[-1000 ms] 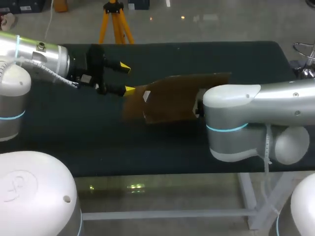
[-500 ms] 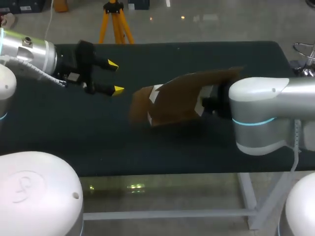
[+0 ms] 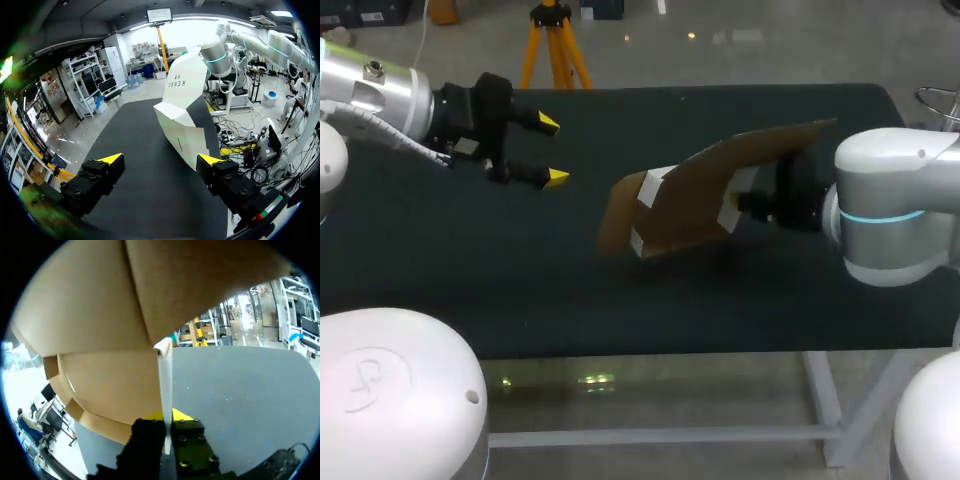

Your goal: Assemble the packaging by folding the flat box into shape, placing the metal phone stand inside, and closing the box properly

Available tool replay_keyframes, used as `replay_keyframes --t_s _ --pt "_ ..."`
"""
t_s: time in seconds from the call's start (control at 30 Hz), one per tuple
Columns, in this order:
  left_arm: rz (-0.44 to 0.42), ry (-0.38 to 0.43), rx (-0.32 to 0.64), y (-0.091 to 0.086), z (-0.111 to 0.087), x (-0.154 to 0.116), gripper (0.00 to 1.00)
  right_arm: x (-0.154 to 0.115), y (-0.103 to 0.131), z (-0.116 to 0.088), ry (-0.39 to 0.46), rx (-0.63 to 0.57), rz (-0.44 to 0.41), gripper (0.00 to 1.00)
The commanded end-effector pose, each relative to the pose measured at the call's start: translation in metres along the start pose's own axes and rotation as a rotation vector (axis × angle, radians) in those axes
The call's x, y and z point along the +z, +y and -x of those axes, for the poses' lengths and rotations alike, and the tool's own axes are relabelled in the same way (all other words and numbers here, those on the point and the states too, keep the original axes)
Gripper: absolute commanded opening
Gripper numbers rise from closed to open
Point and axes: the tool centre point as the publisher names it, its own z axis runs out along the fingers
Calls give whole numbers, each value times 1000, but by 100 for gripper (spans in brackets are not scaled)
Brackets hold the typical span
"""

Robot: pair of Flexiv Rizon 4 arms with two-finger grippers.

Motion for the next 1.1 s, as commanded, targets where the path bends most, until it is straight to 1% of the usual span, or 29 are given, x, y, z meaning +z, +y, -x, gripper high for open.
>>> replay_keyframes --t_s 0.03,0.1,0.17,0.2,0.4,0.53,0.57,0.7,0.83,0.93,1.1 --pt "28 8 56 -13 6 -3 100 -11 7 1 63 35 -45 0" --pt "29 -3 81 -12 6 -7 100 -16 11 3 93 68 -94 0" --pt "18 -2 103 -12 6 -11 100 -20 13 5 97 79 -132 0" --pt "19 -2 112 -11 5 -12 100 -22 14 7 112 92 -142 0" --pt "33 6 147 -7 5 -16 100 -30 17 14 143 123 -223 0" --pt "43 6 163 -5 5 -19 100 -33 20 15 153 126 -276 0" --pt "58 4 168 -5 4 -19 100 -34 20 14 143 123 -291 0" --pt "64 6 170 -3 4 -20 100 -35 19 13 124 127 -355 0" --pt "70 42 166 0 4 -20 100 -36 15 11 99 138 -422 0" --pt "75 64 165 3 3 -19 100 -37 11 12 84 157 -460 0" --pt "77 98 178 6 -1 -20 100 -41 6 13 64 191 -498 0"
